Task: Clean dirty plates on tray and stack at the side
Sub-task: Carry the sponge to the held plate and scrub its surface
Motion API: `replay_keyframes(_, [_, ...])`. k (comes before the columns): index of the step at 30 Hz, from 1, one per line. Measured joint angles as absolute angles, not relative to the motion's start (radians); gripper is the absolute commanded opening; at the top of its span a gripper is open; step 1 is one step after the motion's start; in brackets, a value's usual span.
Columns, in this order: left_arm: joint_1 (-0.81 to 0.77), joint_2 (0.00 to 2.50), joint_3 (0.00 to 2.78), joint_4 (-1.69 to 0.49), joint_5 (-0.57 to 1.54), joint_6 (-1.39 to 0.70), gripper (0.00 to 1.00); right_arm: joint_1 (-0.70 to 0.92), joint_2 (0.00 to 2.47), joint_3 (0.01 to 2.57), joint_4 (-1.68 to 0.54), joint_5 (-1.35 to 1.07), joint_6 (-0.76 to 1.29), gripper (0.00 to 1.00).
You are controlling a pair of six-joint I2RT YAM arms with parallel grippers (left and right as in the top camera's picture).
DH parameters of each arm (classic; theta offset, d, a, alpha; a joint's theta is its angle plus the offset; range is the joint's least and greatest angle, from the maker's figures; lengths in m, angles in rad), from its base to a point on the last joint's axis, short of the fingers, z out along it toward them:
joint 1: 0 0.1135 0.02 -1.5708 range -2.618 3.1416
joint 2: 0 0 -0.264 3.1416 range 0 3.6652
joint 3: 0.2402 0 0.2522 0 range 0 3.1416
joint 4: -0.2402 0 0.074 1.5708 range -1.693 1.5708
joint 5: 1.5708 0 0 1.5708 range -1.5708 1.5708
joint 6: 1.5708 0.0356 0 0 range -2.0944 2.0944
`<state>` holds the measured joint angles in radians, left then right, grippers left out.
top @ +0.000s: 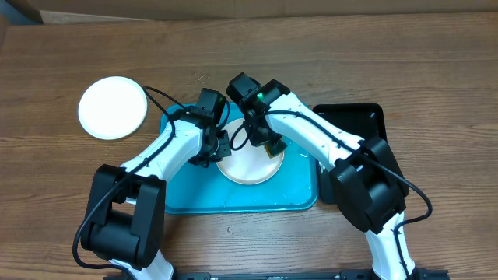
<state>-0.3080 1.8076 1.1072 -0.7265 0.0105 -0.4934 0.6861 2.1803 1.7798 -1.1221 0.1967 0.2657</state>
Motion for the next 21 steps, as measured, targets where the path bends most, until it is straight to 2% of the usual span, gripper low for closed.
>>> replay_keyframes(7, [-0.308, 1.808, 1.107, -0.728, 0.010, -0.493, 0.04, 0.686, 2.184, 1.780, -1.105, 0.202, 0.292, 0.05])
replay_keyframes(9, [-0.308, 1.808, 1.107, -0.730, 0.010, -0.493, 0.05, 0.686, 2.187, 1.780, -1.105, 0.199, 0.297, 0.09])
replay_keyframes(11, [-0.308, 1.808, 1.107, -0.730, 0.010, -0.493, 0.04, 0.686, 2.193, 1.780, -1.107, 0.198, 0.300, 0.22])
replay_keyframes(12, [-0.308, 1.808, 1.107, -0.730, 0.010, -0.493, 0.04, 0.686, 2.196, 1.780, -1.108, 0.198, 0.299, 0.25])
replay_keyframes(21, [-0.308, 1.808, 1.107, -0.730, 0.010, -0.493, 0.04, 0.686, 2.223, 1.780, -1.133, 0.194, 0.310, 0.29])
